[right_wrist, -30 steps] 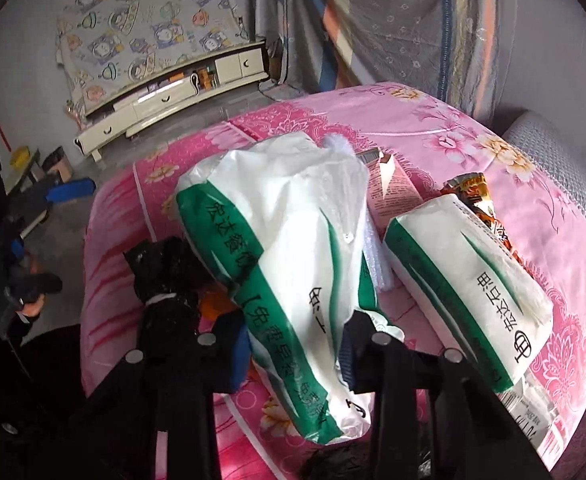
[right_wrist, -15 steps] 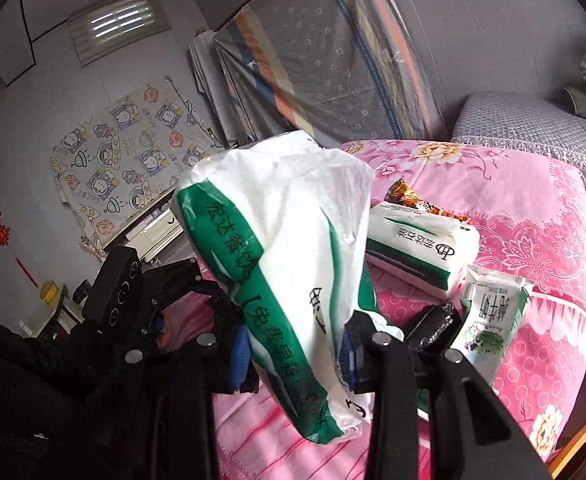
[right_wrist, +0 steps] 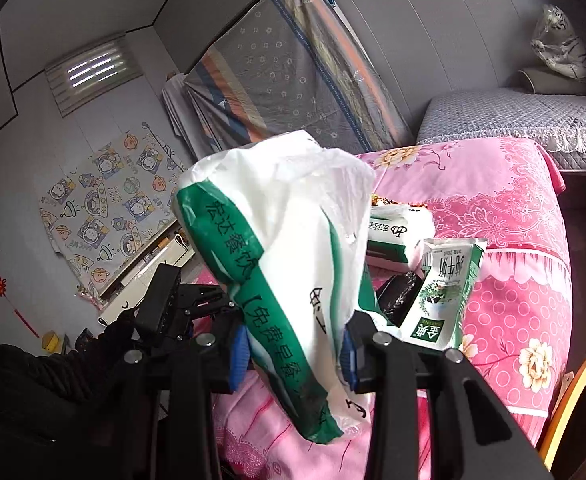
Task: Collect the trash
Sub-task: 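Grasp the black plastic bag with the left gripper while the right carries the white bag to the bin, then open both grippers over the yellow bin, dropping both bags, then grasp the green milk carton with the right gripper while the left grasps another black bag, then carry the carton and black bag over the bin and open both grippers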
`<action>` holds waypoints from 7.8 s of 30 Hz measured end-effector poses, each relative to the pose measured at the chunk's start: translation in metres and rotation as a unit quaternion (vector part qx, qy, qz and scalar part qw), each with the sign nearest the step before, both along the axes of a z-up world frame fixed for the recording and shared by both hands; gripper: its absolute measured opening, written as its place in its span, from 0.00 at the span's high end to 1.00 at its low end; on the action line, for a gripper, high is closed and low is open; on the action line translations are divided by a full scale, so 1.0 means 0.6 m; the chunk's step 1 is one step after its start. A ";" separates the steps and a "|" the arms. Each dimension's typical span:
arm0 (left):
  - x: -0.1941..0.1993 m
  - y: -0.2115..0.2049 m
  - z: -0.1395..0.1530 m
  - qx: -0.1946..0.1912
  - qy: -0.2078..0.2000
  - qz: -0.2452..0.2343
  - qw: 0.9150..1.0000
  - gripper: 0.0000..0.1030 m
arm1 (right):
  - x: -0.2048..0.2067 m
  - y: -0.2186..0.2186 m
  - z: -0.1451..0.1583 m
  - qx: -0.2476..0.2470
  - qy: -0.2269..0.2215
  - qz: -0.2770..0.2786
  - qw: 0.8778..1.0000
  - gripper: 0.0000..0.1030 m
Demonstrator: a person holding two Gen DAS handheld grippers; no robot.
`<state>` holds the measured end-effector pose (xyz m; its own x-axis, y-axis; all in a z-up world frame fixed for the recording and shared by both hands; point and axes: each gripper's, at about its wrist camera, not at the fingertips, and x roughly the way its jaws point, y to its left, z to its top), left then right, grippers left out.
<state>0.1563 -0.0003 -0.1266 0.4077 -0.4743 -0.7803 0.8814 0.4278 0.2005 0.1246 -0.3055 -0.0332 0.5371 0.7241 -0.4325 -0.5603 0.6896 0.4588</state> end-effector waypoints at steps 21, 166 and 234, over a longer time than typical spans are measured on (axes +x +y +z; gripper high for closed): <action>-0.032 0.017 0.197 -0.257 -0.082 0.243 0.932 0.75 | -0.057 -0.065 -0.011 0.072 0.019 -0.095 0.993 0.67; 0.104 -0.237 0.003 -0.068 0.077 0.307 0.946 0.58 | 0.006 -0.127 -0.086 -0.013 0.187 -0.158 0.969 0.43; 0.016 -0.636 0.106 -0.179 0.014 0.121 0.976 0.66 | -0.129 -0.445 -0.159 -0.024 0.132 -0.492 0.860 0.43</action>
